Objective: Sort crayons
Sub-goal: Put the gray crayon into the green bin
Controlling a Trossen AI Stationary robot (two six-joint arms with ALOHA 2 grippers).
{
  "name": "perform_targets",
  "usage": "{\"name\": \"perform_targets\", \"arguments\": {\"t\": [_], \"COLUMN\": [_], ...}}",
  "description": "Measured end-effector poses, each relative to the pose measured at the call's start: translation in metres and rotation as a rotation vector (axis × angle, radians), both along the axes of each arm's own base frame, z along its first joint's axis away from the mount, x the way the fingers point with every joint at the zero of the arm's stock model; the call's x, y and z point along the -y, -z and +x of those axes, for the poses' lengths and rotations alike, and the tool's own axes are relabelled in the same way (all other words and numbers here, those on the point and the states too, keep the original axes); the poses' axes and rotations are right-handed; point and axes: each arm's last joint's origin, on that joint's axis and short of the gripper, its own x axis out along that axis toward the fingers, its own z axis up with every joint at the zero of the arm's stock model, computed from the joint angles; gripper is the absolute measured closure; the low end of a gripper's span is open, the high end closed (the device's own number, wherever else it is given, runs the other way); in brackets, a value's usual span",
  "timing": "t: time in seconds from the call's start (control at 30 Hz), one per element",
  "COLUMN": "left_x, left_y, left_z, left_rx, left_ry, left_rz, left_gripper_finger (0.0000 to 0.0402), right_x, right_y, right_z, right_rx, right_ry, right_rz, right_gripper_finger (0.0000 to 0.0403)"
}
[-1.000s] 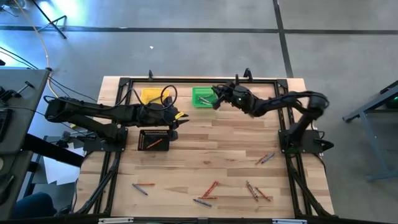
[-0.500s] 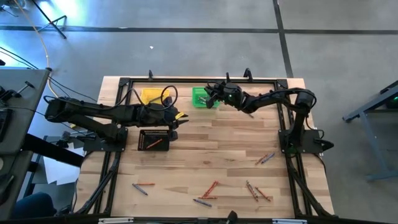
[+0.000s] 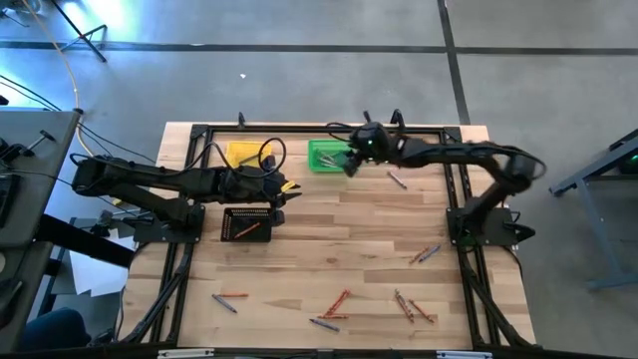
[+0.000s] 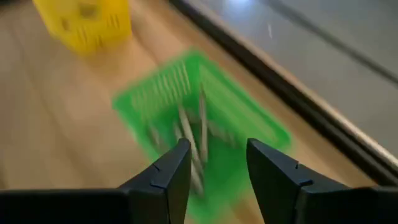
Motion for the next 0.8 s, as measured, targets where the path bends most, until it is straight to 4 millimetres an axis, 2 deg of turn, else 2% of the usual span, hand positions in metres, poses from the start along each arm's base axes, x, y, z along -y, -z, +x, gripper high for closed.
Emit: {"name": "perform_targets", "arguments": {"t": [0.13,0.27,0.4,0.57,0.8], "left_x": [0.000,0.000,0.000,0.000,0.000], "left_y": [0.000,0.000,0.000,0.000,0.000], "left_z": [0.000,0.000,0.000,0.000,0.000], "left_rx": [0.000,0.007,0.011,0.014,0.012], "left_ry": [0.000,-0.012,-0.020,-0.020,-0.016], "left_rz": [0.000,-0.022,-0.036,-0.036,-0.029], "left_gripper_finger": [0.0328,0.0328,0.0328,0.0328,0.0328], "right_x": [-0.016,-0.027,-0.032,-0.032,-0.019], "right_y": [-0.031,-0.039,-0.024,0.006,0.035], "right_z": [-0.032,-0.057,-0.071,-0.080,-0.097], "right_rx": [-0.203,-0.331,-0.465,-0.512,-0.500], "right_ry": [0.031,0.134,0.194,0.194,0.261], "right_rz": [0.140,0.255,0.326,0.347,0.369], "right_gripper_finger": [0.0254,0.0254,0.0254,0.0254,0.0253]}}
